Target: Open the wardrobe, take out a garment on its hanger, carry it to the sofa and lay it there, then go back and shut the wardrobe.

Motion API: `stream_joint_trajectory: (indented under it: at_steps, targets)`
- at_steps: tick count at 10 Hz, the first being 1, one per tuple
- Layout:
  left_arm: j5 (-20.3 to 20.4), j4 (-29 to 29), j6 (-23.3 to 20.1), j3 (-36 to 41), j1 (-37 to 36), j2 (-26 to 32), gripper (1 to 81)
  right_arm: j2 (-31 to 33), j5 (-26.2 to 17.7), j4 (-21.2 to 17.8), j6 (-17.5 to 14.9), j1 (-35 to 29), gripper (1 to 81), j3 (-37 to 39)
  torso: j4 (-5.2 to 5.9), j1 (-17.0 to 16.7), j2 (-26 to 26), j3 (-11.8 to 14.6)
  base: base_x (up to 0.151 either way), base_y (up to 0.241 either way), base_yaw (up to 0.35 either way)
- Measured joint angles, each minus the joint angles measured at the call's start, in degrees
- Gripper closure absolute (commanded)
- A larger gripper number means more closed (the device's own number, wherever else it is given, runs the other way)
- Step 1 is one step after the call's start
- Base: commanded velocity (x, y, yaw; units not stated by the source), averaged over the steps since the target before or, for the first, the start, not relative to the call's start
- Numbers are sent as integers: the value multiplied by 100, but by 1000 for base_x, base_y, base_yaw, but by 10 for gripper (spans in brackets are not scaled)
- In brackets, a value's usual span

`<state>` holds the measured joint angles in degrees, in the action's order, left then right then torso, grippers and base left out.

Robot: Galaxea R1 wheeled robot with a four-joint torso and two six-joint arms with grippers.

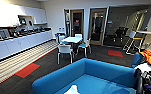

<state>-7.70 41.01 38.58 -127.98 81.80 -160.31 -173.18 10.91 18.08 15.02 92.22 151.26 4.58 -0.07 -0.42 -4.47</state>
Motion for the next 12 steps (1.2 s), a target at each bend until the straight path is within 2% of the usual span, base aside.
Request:
stream_joint_trajectory:
  at_steps: [6, 12]
  targets:
    - [104, 9, -80, -1399, 41, -731, 10, -229, -293, 0, -20, -2, 10, 332, 0, 0, -2, -4, 0, 0, 0]
    - [134, 15, -151, -1493, 155, -846, 10, -290, -345, 5, -22, 34, 10, 458, 0, 0, -6, -2, -79, 0, 0]
